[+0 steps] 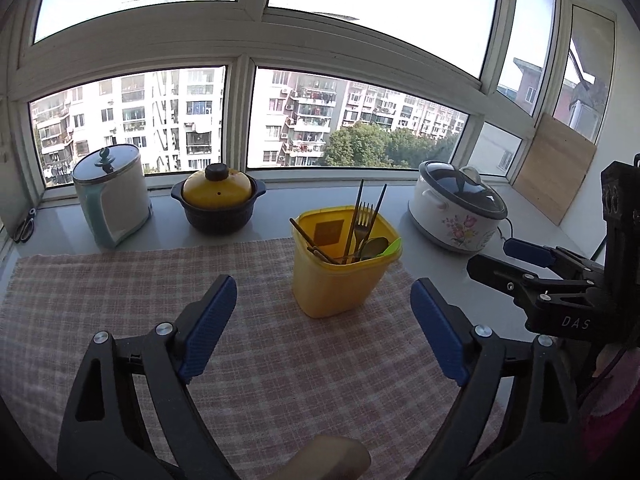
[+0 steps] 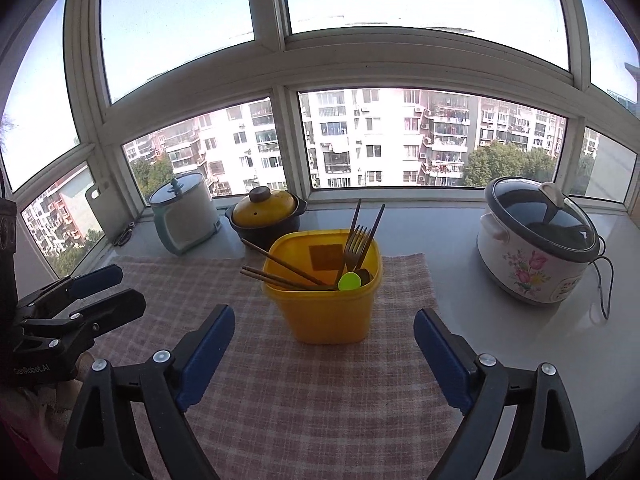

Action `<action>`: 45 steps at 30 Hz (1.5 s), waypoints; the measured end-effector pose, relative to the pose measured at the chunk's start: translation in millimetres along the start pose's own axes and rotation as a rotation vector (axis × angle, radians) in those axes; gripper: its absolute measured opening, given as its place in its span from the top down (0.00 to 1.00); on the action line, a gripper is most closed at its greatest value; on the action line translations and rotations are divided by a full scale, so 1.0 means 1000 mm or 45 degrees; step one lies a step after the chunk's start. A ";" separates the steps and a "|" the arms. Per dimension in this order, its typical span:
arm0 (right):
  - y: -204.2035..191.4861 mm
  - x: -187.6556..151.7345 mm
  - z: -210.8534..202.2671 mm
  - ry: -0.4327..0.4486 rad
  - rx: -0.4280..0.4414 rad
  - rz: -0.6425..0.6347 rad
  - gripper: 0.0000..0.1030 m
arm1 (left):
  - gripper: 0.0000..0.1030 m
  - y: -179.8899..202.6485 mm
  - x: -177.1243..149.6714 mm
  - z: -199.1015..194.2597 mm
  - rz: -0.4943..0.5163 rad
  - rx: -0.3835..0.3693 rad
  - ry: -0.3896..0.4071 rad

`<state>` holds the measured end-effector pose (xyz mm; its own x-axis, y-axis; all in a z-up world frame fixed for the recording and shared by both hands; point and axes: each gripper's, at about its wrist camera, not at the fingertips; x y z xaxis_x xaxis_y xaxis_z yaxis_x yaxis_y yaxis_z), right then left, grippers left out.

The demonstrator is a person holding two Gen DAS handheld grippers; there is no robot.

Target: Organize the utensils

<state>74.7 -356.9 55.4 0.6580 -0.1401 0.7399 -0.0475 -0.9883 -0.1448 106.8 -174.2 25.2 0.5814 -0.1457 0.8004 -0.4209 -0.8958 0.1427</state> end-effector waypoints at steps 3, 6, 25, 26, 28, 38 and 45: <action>0.000 -0.002 -0.003 0.003 -0.015 0.001 0.02 | 0.05 0.004 -0.003 -0.009 0.010 0.037 0.009; 0.000 -0.006 -0.008 0.036 -0.048 0.010 0.00 | 0.02 0.009 -0.006 -0.016 0.029 0.075 0.026; 0.004 -0.008 -0.025 0.122 -0.164 0.049 0.00 | 0.00 0.016 -0.008 -0.017 0.063 0.115 -0.036; 0.004 -0.008 -0.024 0.123 -0.168 0.054 0.00 | 0.00 0.016 -0.008 -0.016 0.062 0.115 -0.037; 0.005 -0.008 -0.024 0.126 -0.177 0.064 0.00 | 0.00 0.015 -0.008 -0.016 0.065 0.121 -0.037; 0.004 -0.009 -0.022 0.118 -0.182 0.064 0.00 | 0.00 0.012 -0.007 -0.015 0.066 0.137 -0.032; 0.004 -0.008 -0.022 0.117 -0.187 0.064 0.00 | 0.00 0.012 -0.005 -0.014 0.069 0.138 -0.022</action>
<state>52.5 -361.4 62.9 0.5810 -0.1876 0.7920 -0.1925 -0.9771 -0.0902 89.2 -178.4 30.7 0.5719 -0.2015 0.7952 -0.3750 -0.9264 0.0349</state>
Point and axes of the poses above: each gripper's, at about its wrist camera, not at the fingertips, and z roughly the way its jaws point, y to its right, x to its top, and after that the axes turned 3 degrees about z, right-handed
